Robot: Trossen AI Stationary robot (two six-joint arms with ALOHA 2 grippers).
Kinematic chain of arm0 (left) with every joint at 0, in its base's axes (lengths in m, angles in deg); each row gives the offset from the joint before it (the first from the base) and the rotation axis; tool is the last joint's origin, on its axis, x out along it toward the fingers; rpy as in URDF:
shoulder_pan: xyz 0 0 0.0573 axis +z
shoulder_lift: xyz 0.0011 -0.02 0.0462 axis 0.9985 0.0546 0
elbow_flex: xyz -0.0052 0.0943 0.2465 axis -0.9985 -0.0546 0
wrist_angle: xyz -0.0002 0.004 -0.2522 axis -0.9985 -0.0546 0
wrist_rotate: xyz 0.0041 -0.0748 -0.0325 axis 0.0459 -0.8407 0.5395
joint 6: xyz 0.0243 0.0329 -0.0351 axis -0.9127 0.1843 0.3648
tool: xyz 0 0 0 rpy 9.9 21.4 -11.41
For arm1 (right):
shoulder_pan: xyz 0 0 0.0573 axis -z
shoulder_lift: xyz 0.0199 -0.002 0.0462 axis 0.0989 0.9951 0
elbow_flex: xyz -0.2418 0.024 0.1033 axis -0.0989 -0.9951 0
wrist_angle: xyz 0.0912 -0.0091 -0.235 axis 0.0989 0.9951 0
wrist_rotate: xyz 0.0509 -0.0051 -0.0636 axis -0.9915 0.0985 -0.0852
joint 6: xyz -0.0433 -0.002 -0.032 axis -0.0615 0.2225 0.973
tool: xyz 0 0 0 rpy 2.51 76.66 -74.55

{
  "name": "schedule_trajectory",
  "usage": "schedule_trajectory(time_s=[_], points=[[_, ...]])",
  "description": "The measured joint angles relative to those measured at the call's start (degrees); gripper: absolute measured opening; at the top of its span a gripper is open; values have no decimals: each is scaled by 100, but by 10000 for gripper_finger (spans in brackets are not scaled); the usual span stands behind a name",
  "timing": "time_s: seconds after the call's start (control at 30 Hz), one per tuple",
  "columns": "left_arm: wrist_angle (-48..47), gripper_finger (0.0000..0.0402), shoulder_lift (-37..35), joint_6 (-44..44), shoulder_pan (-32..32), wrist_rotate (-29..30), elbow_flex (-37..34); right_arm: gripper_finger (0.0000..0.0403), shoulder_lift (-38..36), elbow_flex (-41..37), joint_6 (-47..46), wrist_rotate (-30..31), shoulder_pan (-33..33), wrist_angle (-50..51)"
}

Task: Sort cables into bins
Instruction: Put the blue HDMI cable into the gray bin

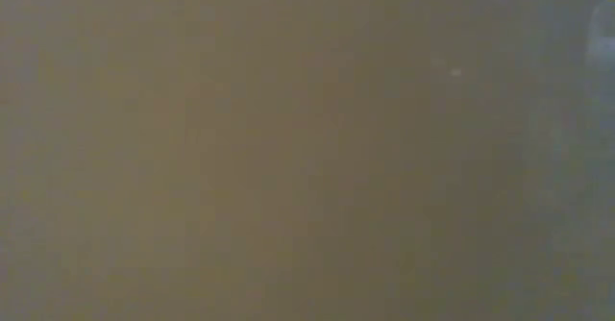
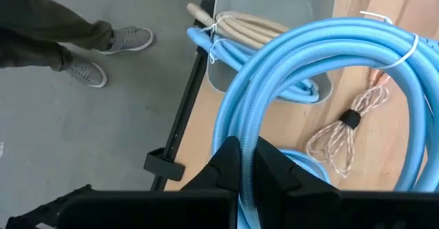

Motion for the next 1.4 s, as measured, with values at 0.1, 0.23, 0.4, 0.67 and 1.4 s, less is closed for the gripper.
schedule_trajectory(time_s=[0.1,0.23,0.4,0.67,1.4], points=[[-403,5,144,755,-236,-152,2,8,0,-1,38,17,31,-36],[-1000,4,512,1458,-459,-398,-8,8,0,-1,81,15,43,-171],[-786,2,875,1330,-313,-603,4,8,0,-1,118,9,74,-546],[-772,1,1316,732,192,-1007,0,8,0,-1,137,8,120,-530],[-1183,1,1005,68,910,-50,-2,8,14,-233,521,-1250,152,-18]])
